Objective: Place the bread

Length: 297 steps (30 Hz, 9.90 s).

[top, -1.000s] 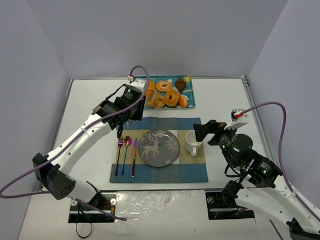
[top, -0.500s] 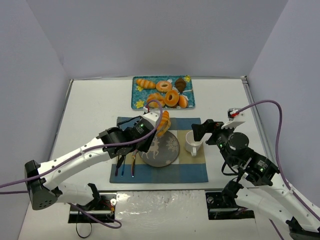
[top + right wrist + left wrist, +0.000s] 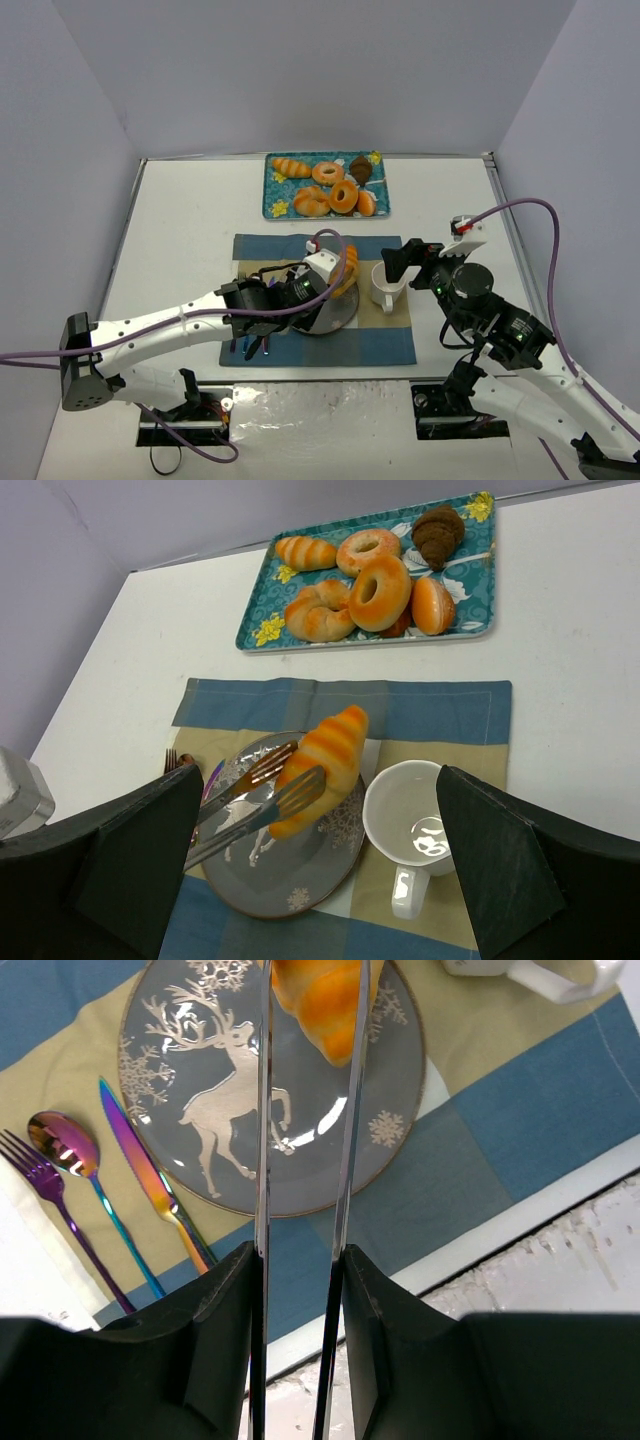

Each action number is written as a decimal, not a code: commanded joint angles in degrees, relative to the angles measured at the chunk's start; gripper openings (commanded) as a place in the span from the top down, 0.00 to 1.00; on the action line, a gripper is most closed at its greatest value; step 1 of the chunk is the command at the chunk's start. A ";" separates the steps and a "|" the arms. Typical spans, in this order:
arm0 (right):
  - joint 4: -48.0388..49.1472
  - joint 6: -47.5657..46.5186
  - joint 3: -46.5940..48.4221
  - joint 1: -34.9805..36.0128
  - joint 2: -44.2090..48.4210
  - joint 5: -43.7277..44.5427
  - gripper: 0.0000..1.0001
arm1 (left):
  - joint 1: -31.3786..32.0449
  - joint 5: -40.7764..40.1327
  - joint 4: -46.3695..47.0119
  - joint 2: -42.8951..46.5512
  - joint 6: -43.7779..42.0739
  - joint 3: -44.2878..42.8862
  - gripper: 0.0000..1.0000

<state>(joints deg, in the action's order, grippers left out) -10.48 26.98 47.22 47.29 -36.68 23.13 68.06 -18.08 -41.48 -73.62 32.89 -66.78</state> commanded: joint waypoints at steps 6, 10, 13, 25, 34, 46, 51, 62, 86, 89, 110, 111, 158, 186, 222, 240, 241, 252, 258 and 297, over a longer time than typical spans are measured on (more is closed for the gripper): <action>4.33 -0.32 1.79 -0.09 -1.94 1.63 0.00 | 4.08 -4.36 3.21 0.63 4.84 0.74 1.00; 4.38 -0.30 1.65 -0.09 -2.32 1.74 0.00 | 5.12 -5.88 2.33 1.43 5.86 1.35 1.00; 4.42 -0.35 1.69 -0.09 -2.43 1.74 0.00 | 5.63 -6.27 1.96 2.10 6.25 1.72 1.00; 4.46 -0.35 1.64 -0.09 -2.63 1.74 0.00 | 7.57 -6.86 0.61 4.74 9.52 5.35 0.99; 4.68 -0.36 1.54 -0.09 -2.85 1.85 0.00 | 8.81 -6.18 1.05 3.40 9.74 5.50 0.87; 4.59 -0.73 1.80 -0.09 -2.93 2.09 0.00 | 9.31 -6.49 0.28 2.83 10.07 4.71 0.50; 4.67 -0.71 1.57 -0.08 -2.70 2.18 0.00 | 9.52 -7.42 -0.90 3.69 10.17 3.75 0.49; 4.59 -0.85 1.93 -0.09 -2.92 2.06 0.00 | 9.18 -14.63 -6.12 5.86 5.37 -5.78 0.45; 4.91 -1.46 4.25 -0.09 -5.38 0.21 0.00 | -28.02 6.55 4.49 -11.11 -7.59 -26.04 0.45; 4.93 -1.32 4.11 -0.09 -5.13 0.14 0.00 | -31.84 7.85 5.18 -15.01 -6.98 -27.91 0.45; 4.29 -0.46 2.40 -0.03 -3.09 -0.02 0.00 | -37.58 14.60 10.73 -30.53 -4.68 -28.92 0.46; 4.24 -0.44 2.33 -0.02 -3.02 -0.02 0.00 | -37.69 14.71 10.87 -30.83 -4.70 -29.10 0.46; 2.57 0.09 2.22 -0.09 -3.09 1.13 0.00 | -38.96 16.85 7.07 -15.73 -5.82 -26.52 1.00; 5.35 0.18 0.71 -0.09 -4.33 0.83 0.00 | -20.47 8.83 -4.09 14.10 -3.81 1.05 1.00; 6.88 -0.10 0.24 -0.09 -4.98 0.28 0.00 | -10.00 1.21 -4.57 16.27 6.63 11.45 0.63; 6.88 -0.70 0.59 -0.09 -4.45 0.42 0.00 | -9.53 -0.28 -6.81 18.85 6.51 7.12 0.46; 6.88 -0.70 0.59 -0.07 -4.45 0.44 0.00 | -9.53 -0.72 -7.04 19.20 6.61 6.64 0.46; 6.88 -0.86 1.39 -0.07 -4.80 -0.24 0.00 | -20.61 -0.31 -6.87 14.35 -2.22 -5.21 0.45; 6.88 -1.16 1.98 -0.09 -4.66 -0.93 0.00 | -39.40 9.84 -2.24 7.99 -8.85 -10.39 0.45; 3.82 -0.73 2.59 -0.09 -1.28 -2.37 0.00 | -70.10 13.59 6.17 -42.74 -9.97 -30.67 0.45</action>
<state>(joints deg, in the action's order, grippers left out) -9.25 25.68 49.19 47.29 -38.12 20.47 -1.18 -4.37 -37.48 -117.64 22.65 -96.95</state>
